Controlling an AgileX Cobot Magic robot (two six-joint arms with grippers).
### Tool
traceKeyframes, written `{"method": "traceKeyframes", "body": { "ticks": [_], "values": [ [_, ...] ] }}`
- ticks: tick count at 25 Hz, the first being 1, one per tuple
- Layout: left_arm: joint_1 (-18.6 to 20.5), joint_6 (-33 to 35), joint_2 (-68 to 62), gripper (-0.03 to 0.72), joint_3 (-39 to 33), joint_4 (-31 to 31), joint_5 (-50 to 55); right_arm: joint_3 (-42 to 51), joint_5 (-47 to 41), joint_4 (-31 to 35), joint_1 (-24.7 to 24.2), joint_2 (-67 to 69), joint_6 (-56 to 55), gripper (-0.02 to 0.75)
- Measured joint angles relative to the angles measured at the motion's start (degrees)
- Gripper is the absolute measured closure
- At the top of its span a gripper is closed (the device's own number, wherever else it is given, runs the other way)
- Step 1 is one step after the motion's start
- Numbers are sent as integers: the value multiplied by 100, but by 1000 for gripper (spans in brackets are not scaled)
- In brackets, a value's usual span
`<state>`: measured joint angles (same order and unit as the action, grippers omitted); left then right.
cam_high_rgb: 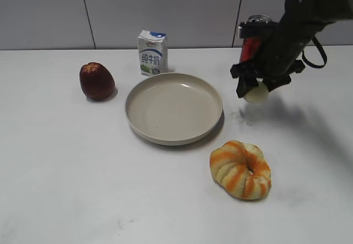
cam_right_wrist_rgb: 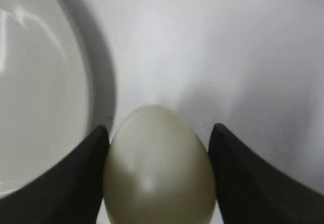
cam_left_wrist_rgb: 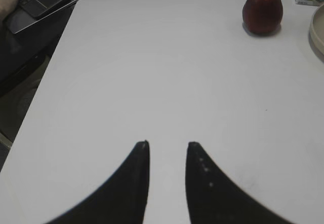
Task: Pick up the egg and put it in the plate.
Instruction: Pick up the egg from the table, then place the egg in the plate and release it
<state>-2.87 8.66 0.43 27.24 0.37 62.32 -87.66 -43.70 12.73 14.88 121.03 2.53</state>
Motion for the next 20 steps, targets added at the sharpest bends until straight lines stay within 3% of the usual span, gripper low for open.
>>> {"method": "traceKeyframes", "body": {
  "ticks": [7, 14, 20],
  "values": [
    [0, 0, 0, 499, 0, 0, 0, -1395, -725, 241, 565, -18, 0, 296],
    [0, 0, 0, 505, 0, 0, 0, -1530, -438, 236, 1318, 106, 114, 296],
    [0, 0, 0, 505, 0, 0, 0, -1530, -322, 241, 1464, 762, 146, 296]
  ]
}}
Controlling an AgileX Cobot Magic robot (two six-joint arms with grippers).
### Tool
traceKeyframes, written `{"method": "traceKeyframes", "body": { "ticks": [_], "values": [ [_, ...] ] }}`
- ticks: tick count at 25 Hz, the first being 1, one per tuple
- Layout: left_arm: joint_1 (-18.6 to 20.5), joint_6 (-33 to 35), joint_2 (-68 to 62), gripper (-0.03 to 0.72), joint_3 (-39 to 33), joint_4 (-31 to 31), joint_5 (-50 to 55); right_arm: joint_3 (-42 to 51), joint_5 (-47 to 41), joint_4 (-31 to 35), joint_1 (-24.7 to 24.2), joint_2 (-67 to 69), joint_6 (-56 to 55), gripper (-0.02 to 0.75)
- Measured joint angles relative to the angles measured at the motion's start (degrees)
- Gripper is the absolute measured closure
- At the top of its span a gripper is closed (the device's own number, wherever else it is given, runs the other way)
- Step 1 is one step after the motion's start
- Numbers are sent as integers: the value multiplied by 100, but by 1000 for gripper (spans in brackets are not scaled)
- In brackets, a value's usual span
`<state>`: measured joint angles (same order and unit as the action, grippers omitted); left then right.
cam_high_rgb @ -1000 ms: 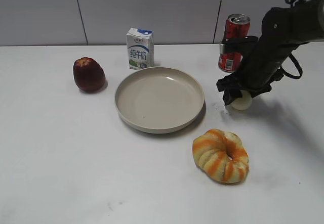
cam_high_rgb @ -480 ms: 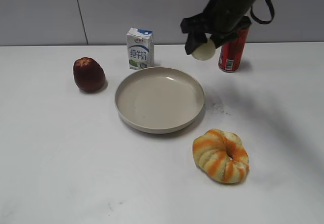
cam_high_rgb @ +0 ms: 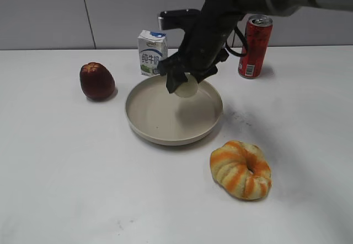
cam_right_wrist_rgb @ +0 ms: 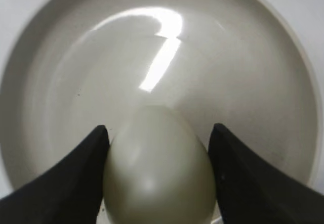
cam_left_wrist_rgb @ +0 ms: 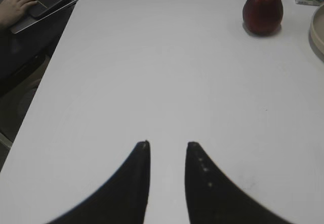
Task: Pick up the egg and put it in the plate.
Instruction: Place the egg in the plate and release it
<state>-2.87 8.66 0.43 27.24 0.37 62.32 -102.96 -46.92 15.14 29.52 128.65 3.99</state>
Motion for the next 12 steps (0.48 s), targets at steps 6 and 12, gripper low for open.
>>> {"method": "traceKeyframes", "body": {
  "ticks": [6, 12],
  "values": [
    [0, 0, 0, 505, 0, 0, 0, 0, 67, -20, 0, 494, 0, 292],
    [0, 0, 0, 505, 0, 0, 0, -170, 21, -20, 0, 557, 54, 134]
  ]
}}
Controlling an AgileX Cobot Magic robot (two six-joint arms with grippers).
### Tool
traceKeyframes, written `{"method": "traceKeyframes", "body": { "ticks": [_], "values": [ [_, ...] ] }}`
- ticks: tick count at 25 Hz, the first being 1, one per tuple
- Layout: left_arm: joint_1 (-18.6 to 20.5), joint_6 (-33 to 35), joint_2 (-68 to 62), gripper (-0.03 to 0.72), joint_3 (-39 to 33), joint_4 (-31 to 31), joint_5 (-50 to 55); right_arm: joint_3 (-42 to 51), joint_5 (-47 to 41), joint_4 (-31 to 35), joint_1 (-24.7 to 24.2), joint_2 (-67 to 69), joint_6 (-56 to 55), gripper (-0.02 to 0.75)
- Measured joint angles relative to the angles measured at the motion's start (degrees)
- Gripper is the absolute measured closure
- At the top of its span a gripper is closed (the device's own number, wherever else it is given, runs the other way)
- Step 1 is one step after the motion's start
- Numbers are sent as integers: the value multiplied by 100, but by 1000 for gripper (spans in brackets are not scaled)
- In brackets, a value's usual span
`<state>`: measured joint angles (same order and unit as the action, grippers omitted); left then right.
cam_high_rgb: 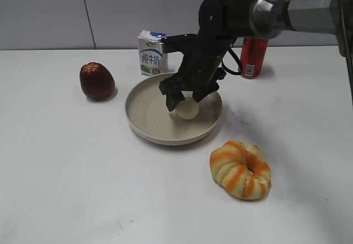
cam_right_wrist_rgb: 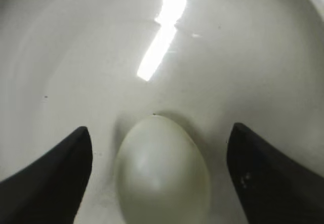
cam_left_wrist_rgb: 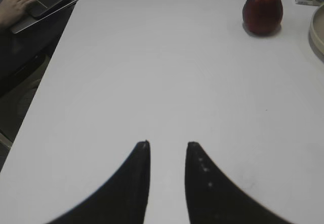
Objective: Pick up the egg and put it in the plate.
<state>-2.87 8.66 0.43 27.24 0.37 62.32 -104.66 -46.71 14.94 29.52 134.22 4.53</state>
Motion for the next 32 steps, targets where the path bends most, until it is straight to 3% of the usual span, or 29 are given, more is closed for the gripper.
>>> {"method": "traceKeyframes", "body": {
  "ticks": [3, 9, 15, 23, 32],
  "values": [
    [0, 0, 0, 505, 0, 0, 0, -440, -414, -32, 0, 0, 21, 89],
    [0, 0, 0, 505, 0, 0, 0, -1166, -1050, -270, -87, -510, 20, 80],
    [0, 0, 0, 503, 0, 0, 0, -1081, -1537, -840, -693, -1987, -304, 80],
    [0, 0, 0, 504, 0, 0, 0, 752, -2012, -1640, -1683, -4265, -809, 80],
    [0, 0, 0, 504, 0, 0, 0, 3637, -2251, -1852, -1738, -6750, -1206, 91]
  ]
}}
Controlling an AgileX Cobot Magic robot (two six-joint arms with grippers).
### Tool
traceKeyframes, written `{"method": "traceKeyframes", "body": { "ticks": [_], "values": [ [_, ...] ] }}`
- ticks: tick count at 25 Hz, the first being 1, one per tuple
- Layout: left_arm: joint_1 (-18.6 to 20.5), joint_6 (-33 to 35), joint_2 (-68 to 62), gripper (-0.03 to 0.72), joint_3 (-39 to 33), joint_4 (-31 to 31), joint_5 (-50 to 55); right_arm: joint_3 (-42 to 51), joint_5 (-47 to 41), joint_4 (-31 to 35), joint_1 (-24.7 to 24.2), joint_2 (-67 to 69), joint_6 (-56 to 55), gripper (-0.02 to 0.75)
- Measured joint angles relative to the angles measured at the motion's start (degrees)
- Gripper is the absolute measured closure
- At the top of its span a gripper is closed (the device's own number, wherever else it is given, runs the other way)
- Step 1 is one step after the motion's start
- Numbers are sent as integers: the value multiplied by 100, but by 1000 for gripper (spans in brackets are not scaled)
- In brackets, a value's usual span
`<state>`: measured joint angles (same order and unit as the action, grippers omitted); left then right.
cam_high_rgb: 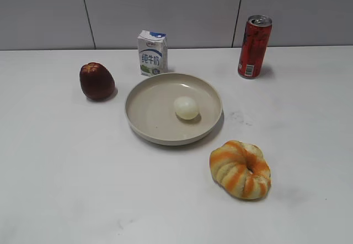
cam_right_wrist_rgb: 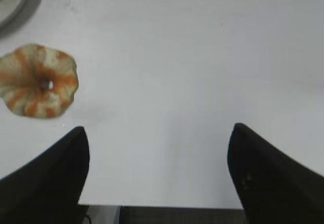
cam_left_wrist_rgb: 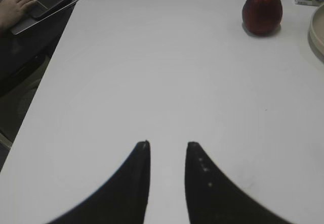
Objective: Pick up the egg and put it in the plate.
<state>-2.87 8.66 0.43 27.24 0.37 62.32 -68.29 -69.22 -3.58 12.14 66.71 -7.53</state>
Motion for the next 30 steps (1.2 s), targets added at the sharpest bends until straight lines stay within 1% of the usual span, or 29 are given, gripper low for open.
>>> {"method": "traceKeyframes", "body": {
  "ticks": [7, 10, 14, 17, 21, 30],
  "values": [
    [0, 0, 0, 505, 0, 0, 0, 2048, 72, 0, -4, -1958, -111, 115],
    [0, 0, 0, 505, 0, 0, 0, 2729, 218, 0, -4, -2791, -121, 124],
    [0, 0, 0, 505, 0, 0, 0, 3412, 311, 0, -4, -3774, -120, 136],
    [0, 0, 0, 505, 0, 0, 0, 3735, 339, 0, -4, -4314, -115, 143],
    [0, 0, 0, 505, 0, 0, 0, 3868, 669, 13, -4, -4693, 91, 145],
    [0, 0, 0, 505, 0, 0, 0, 3965, 891, 301, -4, -4739, 329, 145]
  ]
}}
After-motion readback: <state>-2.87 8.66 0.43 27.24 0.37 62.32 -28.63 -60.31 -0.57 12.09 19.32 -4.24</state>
